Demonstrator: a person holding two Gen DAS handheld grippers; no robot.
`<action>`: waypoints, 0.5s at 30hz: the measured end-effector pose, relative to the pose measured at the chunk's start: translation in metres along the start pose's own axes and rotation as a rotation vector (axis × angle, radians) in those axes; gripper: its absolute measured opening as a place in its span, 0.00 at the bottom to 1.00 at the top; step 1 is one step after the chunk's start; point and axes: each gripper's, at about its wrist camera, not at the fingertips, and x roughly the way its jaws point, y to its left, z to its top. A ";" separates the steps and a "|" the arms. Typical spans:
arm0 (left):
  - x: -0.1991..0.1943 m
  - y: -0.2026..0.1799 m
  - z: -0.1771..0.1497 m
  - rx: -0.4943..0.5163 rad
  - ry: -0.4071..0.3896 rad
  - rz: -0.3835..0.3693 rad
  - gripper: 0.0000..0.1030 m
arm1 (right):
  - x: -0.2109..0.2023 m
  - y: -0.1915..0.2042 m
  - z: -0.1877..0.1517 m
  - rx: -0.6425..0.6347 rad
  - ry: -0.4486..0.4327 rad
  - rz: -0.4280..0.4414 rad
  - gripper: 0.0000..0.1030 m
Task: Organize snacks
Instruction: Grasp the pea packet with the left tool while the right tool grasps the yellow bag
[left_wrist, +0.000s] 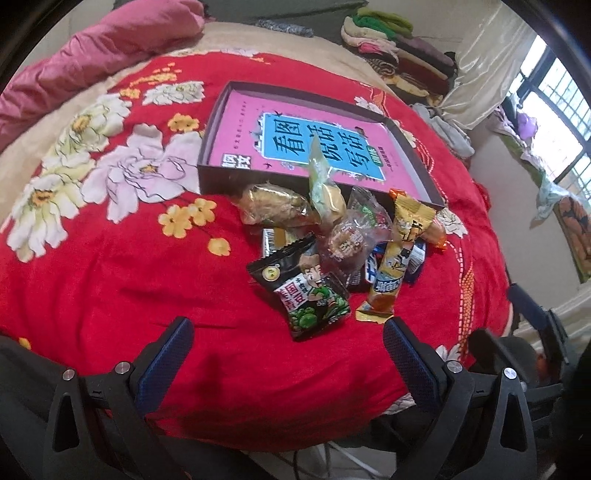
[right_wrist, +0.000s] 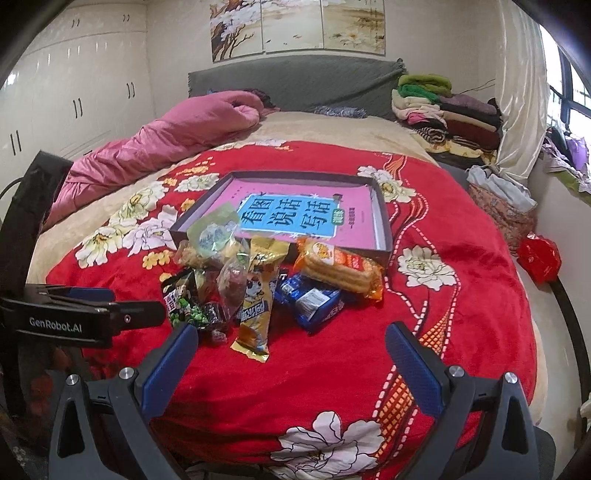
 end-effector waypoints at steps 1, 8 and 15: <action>0.002 0.000 0.001 -0.006 0.008 -0.011 0.95 | 0.003 0.000 0.000 -0.002 0.006 0.003 1.00; 0.021 0.004 0.005 -0.056 0.069 -0.088 0.82 | 0.022 0.002 -0.002 -0.006 0.059 0.020 1.00; 0.036 0.005 0.010 -0.101 0.116 -0.124 0.70 | 0.041 0.006 -0.004 -0.015 0.112 0.058 0.97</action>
